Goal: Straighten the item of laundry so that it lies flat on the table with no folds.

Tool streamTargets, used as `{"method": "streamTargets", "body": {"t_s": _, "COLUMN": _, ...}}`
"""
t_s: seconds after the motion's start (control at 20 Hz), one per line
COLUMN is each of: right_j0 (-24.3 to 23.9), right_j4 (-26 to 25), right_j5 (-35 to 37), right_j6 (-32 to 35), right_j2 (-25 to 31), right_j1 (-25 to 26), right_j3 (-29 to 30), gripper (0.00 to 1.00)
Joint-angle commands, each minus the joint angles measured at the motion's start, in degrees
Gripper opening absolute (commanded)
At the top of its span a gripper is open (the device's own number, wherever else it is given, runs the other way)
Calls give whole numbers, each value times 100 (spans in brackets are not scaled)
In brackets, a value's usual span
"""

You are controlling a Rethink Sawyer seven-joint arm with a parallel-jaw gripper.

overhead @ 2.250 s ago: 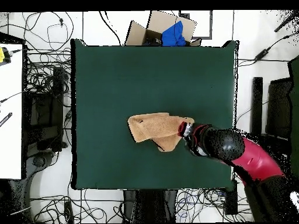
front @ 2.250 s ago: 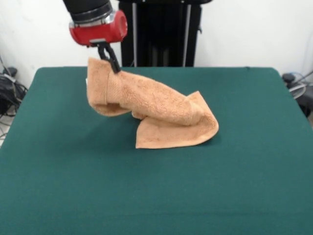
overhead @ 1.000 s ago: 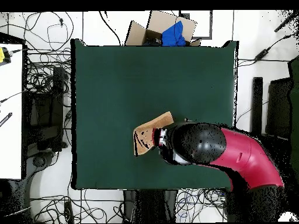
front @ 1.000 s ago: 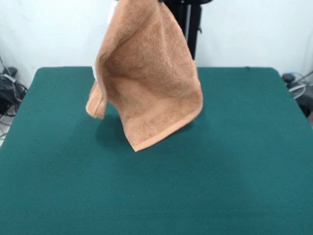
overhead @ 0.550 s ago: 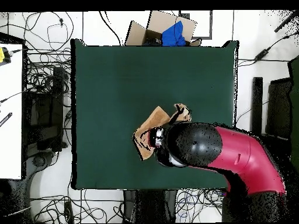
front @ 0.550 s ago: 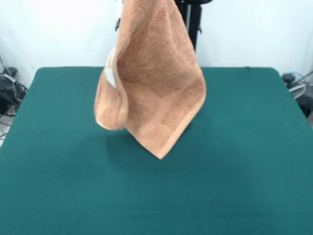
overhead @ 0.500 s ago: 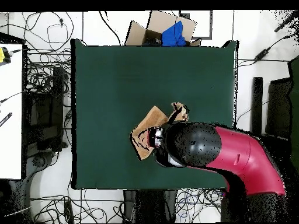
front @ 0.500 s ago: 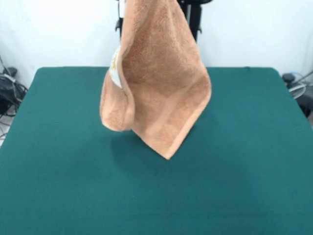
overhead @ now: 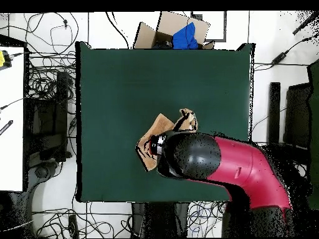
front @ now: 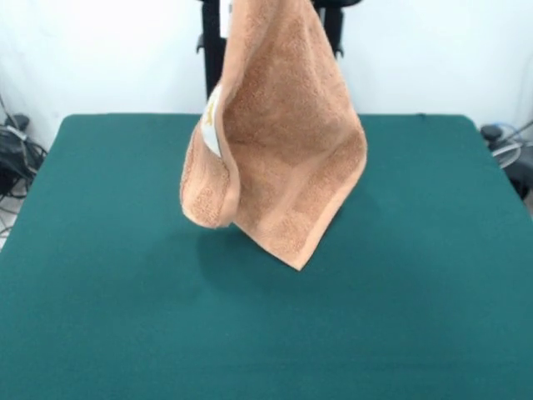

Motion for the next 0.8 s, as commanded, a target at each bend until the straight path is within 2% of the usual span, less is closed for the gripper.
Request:
{"method": "streamTargets", "body": {"t_s": 0.05, "right_j0": 476, "right_j4": 95, "right_j5": -850, "right_j6": 1864, "right_j2": -456, "right_j1": 406, "right_j3": 489, "gripper": 0}}
{"method": "streamTargets", "body": {"t_s": 0.4, "right_j0": 886, "right_j4": 99, "right_j5": -789, "right_j6": 1998, "right_j2": -791, "right_j1": 545, "right_j3": 229, "gripper": 0}}
{"method": "streamTargets", "body": {"t_s": 0.8, "right_j0": 1871, "right_j4": 199, "right_j5": -1037, "right_j6": 2865, "right_j2": -1290, "right_j1": 818, "right_j3": 0, "gripper": 0}}
